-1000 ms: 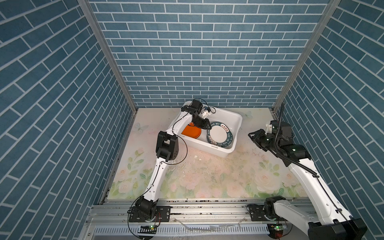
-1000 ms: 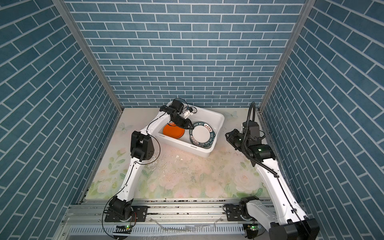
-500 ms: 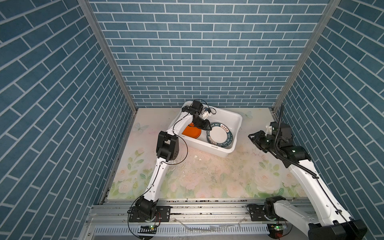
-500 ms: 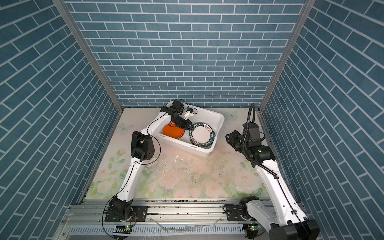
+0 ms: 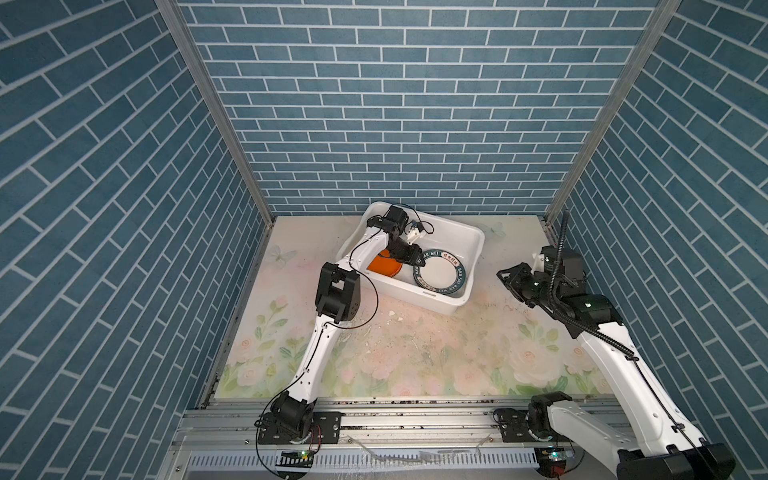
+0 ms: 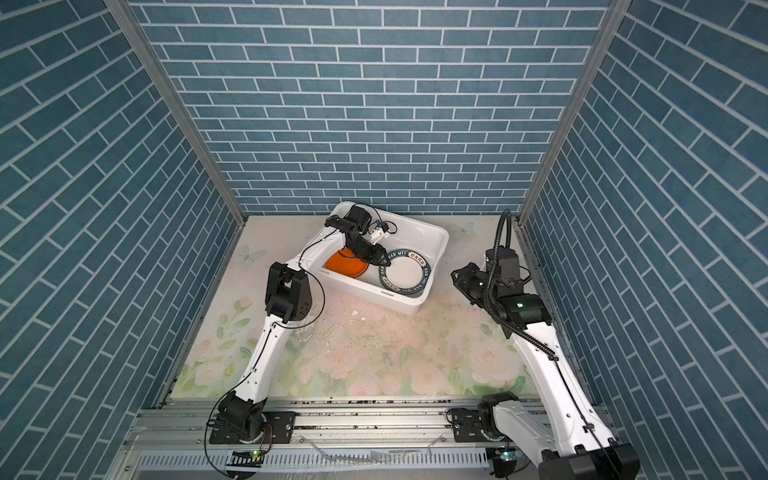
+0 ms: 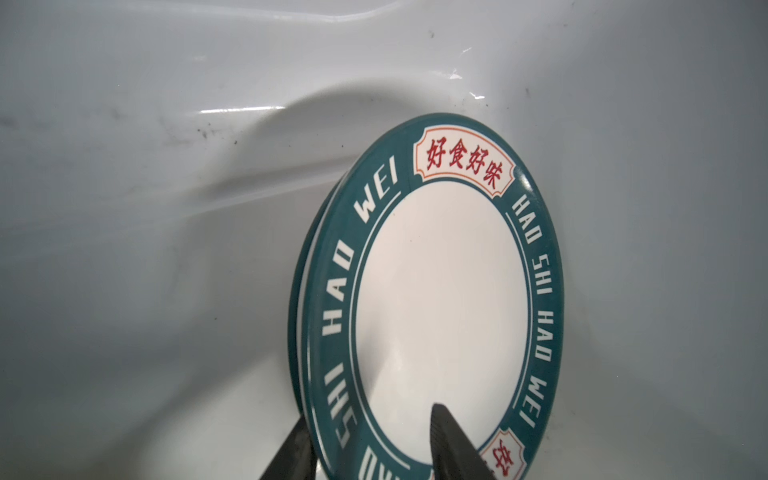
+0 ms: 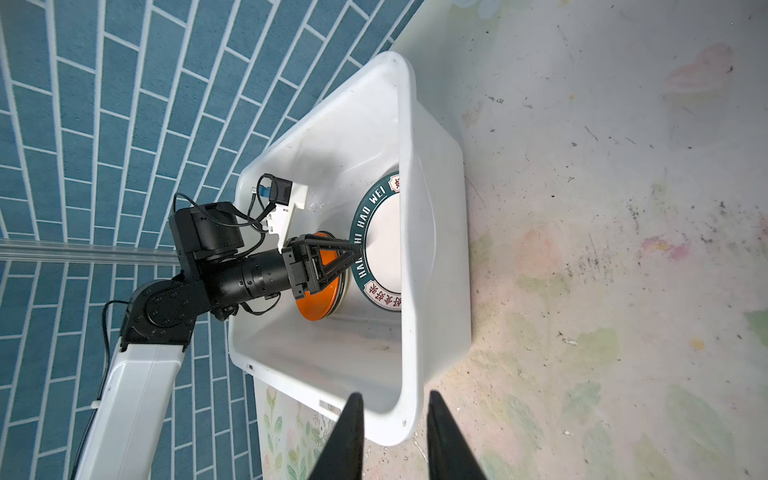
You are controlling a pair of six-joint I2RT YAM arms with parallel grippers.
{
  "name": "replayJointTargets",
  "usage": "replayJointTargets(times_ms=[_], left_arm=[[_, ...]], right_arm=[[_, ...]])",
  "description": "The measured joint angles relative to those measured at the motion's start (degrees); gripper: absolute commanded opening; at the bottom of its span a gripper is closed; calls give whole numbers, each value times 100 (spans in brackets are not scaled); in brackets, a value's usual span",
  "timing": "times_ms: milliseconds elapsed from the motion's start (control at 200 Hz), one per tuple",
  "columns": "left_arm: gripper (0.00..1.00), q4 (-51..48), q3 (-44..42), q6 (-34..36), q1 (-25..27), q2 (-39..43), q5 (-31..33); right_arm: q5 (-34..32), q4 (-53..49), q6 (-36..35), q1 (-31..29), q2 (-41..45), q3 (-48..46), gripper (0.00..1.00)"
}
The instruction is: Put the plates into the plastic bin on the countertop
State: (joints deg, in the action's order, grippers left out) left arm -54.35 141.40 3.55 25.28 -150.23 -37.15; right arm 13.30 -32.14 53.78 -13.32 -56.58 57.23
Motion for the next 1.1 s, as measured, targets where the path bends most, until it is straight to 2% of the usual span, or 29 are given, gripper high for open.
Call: replayJointTargets(times_ms=[360,670,920,1100], left_arm=[[66,-2,0,20,28,-2,-20],[74,-96,37,188,61,0,37],[79,-240,140,568,48,83,400],[85,-295,90,999,24,555,776]], right_arm=[[0,0,0,11,0,0,27],[0,13,0,15,-4,0,28],[-13,133,-4,26,-98,2,33],[-50,186,-33,111,-352,15,39]])
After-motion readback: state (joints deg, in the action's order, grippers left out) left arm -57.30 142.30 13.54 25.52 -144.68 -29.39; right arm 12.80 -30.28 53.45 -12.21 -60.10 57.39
